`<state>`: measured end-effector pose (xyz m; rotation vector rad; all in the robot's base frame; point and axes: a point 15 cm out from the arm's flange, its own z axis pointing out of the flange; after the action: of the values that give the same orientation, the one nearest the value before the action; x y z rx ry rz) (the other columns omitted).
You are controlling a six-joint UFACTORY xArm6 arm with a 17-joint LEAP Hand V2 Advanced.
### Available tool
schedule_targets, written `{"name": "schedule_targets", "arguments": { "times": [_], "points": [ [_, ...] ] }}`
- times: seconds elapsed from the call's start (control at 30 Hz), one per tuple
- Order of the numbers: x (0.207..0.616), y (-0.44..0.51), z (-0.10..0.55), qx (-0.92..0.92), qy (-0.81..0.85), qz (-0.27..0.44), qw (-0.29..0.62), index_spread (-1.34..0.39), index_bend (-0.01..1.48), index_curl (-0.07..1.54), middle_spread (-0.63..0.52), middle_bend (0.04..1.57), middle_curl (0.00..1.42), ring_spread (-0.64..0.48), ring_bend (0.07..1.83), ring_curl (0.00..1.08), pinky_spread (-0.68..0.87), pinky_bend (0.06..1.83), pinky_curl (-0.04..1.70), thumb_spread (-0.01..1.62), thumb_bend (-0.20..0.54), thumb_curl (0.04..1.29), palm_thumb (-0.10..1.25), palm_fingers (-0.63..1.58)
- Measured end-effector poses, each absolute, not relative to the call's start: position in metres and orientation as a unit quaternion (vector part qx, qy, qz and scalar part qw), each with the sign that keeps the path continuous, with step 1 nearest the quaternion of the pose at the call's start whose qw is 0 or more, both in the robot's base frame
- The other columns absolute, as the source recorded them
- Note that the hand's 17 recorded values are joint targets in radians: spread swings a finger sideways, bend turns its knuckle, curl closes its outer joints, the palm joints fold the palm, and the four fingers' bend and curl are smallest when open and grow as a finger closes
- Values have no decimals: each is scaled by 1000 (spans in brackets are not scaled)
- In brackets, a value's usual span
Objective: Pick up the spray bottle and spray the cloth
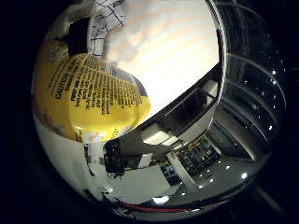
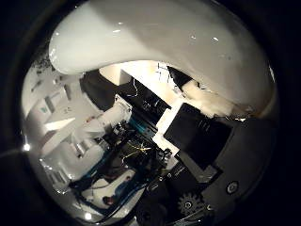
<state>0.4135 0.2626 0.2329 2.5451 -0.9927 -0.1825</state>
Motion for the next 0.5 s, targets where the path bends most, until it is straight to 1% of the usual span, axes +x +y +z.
{"name": "schedule_targets", "arguments": {
  "times": [0.2, 0.5],
  "points": [
    [405, 274, 211, 909, -344, -59, 227, -183, 1167, 666, -66, 1337, 562, -153, 1458, 556, -218, 1028, 1165, 889, -15, 818, 1042, 1223],
    [407, 272, 198, 904, -348, -47, 245, -183, 1166, 667, -66, 1336, 562, -153, 1457, 558, -230, 1026, 1167, 869, -15, 822, 1036, 1223]
  ]
}}
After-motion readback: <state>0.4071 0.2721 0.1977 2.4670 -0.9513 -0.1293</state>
